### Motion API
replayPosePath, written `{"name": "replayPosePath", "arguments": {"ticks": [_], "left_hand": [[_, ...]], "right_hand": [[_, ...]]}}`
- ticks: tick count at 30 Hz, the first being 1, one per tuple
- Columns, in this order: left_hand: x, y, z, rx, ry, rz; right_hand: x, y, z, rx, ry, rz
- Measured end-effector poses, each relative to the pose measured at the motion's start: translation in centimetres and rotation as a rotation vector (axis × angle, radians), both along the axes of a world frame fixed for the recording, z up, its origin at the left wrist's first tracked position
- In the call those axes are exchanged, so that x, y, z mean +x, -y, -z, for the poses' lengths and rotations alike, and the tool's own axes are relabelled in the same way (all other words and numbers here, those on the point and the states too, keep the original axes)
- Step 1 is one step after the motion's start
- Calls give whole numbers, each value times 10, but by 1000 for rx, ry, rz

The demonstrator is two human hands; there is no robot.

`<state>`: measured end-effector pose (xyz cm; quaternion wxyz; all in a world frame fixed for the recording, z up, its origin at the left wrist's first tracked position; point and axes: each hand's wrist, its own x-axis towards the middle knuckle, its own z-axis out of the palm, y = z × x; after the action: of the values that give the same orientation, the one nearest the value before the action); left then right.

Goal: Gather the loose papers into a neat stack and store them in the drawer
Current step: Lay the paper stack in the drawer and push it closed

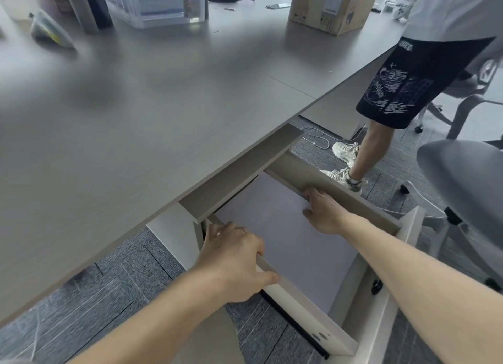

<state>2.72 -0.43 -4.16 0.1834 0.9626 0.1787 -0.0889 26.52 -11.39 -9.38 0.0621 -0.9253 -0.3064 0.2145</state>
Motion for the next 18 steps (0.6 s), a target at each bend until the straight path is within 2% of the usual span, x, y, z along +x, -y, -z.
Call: {"name": "replayPosePath", "arguments": {"ticks": [4, 9, 12, 15, 17, 18], "left_hand": [[0, 1, -2, 5, -28, 0], [2, 1, -7, 8, -65, 2], [2, 3, -9, 0, -91, 5], [0, 4, -12, -12, -105, 7], [-2, 6, -15, -1, -104, 16], [-3, 7, -14, -5, -93, 19]], "right_hand": [[-8, 4, 4, -20, 27, -71], [-16, 19, -8, -69, -87, -153], [-26, 39, -31, -37, 1, -149], [-45, 78, -61, 253, 163, 3], [-61, 112, -74, 432, 231, 243], [-67, 127, -78, 459, 207, 381]]}}
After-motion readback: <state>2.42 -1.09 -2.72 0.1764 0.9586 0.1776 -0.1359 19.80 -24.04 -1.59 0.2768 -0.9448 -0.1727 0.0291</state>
